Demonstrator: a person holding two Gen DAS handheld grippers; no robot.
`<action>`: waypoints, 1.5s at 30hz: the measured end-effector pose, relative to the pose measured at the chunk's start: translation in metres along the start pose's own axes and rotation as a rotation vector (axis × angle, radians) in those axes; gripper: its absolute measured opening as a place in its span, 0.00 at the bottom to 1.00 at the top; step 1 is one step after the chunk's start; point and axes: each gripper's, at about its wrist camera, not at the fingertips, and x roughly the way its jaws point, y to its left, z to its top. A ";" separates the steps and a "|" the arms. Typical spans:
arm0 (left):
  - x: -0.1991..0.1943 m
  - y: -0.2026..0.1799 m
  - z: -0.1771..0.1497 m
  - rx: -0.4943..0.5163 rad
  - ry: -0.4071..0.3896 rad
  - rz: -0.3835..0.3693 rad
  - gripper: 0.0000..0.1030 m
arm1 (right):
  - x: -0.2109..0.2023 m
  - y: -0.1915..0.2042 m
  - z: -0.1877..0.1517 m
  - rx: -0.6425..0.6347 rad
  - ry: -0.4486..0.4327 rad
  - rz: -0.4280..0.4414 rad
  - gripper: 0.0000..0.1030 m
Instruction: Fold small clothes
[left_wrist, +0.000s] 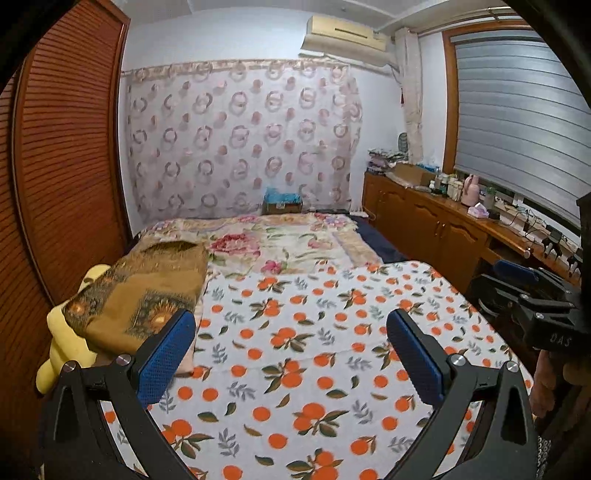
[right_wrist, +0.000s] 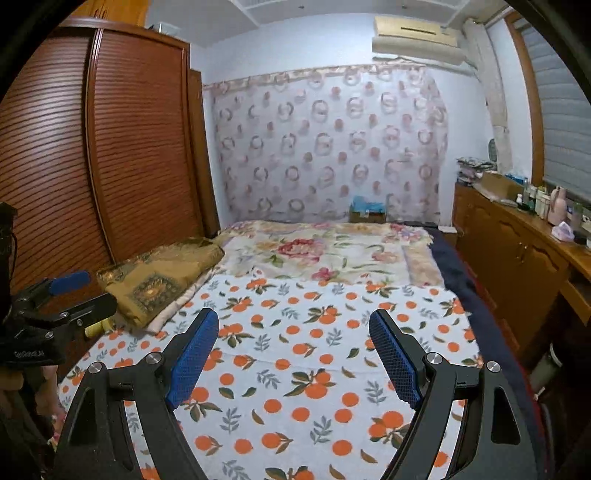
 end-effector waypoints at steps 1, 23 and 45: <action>-0.003 -0.002 0.003 0.001 -0.008 -0.001 1.00 | -0.005 0.002 0.001 -0.002 -0.009 -0.006 0.83; -0.044 0.008 0.020 0.000 -0.091 0.049 1.00 | -0.042 0.019 -0.012 0.005 -0.116 -0.069 0.83; -0.044 0.013 0.013 -0.013 -0.090 0.078 1.00 | -0.041 0.012 -0.009 0.000 -0.109 -0.069 0.83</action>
